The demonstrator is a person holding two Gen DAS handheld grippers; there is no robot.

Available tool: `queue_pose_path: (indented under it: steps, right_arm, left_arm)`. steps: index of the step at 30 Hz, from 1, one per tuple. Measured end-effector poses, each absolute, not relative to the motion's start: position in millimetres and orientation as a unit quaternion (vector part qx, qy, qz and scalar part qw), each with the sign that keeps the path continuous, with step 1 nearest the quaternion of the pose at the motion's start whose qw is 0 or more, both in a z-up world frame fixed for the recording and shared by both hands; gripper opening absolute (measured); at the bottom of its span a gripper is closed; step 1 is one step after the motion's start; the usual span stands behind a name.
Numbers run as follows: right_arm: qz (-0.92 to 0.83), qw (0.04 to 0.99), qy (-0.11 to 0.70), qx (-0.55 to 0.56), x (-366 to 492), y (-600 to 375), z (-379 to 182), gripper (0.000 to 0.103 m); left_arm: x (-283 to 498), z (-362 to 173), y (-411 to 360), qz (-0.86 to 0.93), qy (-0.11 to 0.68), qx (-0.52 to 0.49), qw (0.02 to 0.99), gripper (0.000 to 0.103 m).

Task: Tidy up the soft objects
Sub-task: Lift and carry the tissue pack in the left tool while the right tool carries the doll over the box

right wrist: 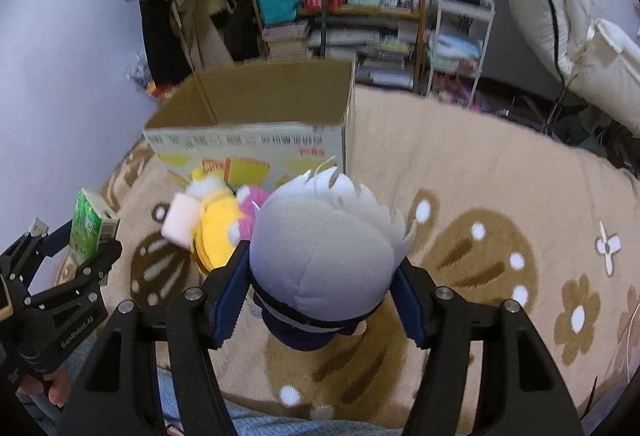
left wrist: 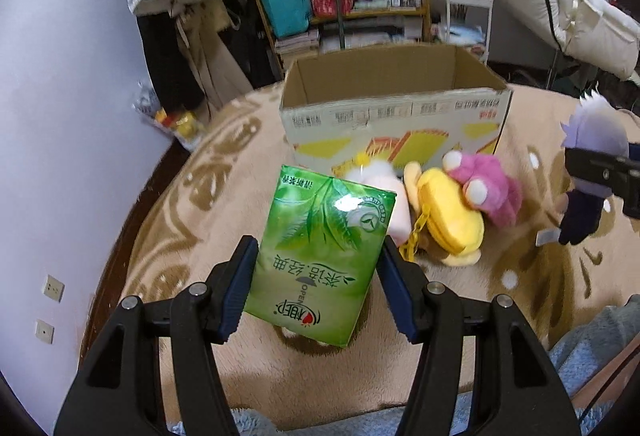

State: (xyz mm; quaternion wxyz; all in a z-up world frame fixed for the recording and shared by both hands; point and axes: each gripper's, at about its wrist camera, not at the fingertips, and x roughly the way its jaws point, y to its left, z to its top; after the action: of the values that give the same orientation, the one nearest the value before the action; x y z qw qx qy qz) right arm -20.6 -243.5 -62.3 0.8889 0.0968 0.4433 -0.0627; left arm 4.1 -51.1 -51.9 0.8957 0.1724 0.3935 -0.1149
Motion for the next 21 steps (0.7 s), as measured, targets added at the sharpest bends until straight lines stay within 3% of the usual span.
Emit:
queue_pose_path:
  steps: [21]
  right_arm:
    - [-0.082,0.944,0.315,0.054,-48,-233,-1,0.069]
  left_arm:
    - [3,-9,-32,-0.119,0.312,0.114,0.936,0.059]
